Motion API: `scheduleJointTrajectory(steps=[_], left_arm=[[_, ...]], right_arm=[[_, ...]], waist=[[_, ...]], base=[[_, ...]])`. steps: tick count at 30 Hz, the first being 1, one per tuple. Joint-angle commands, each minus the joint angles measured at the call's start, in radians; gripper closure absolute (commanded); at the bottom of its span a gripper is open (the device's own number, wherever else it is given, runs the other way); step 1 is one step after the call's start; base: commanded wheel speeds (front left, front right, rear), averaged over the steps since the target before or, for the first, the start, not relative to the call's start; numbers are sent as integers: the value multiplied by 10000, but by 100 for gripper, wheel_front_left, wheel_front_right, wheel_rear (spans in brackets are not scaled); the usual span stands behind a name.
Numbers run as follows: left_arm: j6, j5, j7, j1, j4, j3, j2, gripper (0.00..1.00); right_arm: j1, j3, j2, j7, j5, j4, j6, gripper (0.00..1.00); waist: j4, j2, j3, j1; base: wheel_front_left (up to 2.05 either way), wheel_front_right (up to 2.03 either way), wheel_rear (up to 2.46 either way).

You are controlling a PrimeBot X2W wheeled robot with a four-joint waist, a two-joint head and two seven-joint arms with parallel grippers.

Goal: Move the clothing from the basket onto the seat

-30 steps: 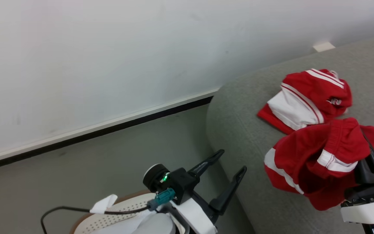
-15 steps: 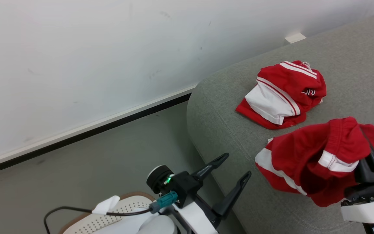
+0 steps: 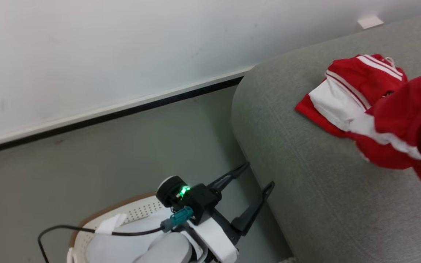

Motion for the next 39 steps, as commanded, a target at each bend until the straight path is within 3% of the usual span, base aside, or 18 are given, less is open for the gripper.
scheduleJointTrajectory(steps=[1, 7, 15, 19, 25, 26, 28, 29, 30, 31, 39], left_arm=[[-3, 111, -5, -200, -62, 9, 184, 0], [-5, 27, -5, -655, -220, -107, 702, 0], [-6, -91, -5, -1256, -367, -19, 1313, 0], [-6, -144, -5, -1406, -414, 61, 1435, 0], [-3, -169, -5, -1485, -460, 206, 1509, 0], [-3, -173, -5, -1491, -459, 225, 1514, 0], [0, -177, -5, -1490, -436, 274, 1533, 0], [7, -173, -5, -1475, -417, 296, 1534, 0], [10, -175, -5, -1452, -397, 310, 1527, 0], [11, -169, -5, -1427, -379, 314, 1515, 0], [29, -246, -5, -1004, -174, 428, 1277, 0]], right_arm=[[-348, -168, -194, 141, 20, 196, -23, 100], [-1760, -438, -727, 470, 156, 1551, -23, 100], [-3907, 125, -1344, 921, -132, 4402, -23, 100], [-4533, 662, -1593, 1759, -315, 6028, -24, 100], [-5084, 1041, -1498, 2182, -264, 7634, -23, 100], [-5166, 1093, -1473, 2148, -247, 7787, -24, 97], [-5269, 1248, -1388, 2040, -223, 8042, -24, 73], [-5307, 1328, -1336, 1994, -210, 8159, -23, 56], [-5351, 1429, -1291, 1923, -212, 8269, -23, 24], [-5392, 1529, -1261, 1850, -224, 8359, -24, 0], [-5315, 2380, -1256, 1636, -61, 8951, -24, 0]], waist=[[439, -1, 660, 0], [951, -1, 1927, 0], [1468, -1, 3442, 0], [1608, -1, 3817, 0], [1656, -1, 4012, 0], [1645, -1, 4018, 0], [1602, -1, 3997, 0], [1570, -1, 3957, 0], [1540, -1, 3900, 0], [1508, -1, 3823, 0], [1363, -1, 2601, 0]], base=[[0, 0, 0], [0, 0, 0], [0, 0, 0], [0, 0, 0], [0, 0, 0], [0, 0, 0], [0, 0, 0], [0, 0, 0], [0, 0, 0], [0, 0, 0], [0, 0, 0]])
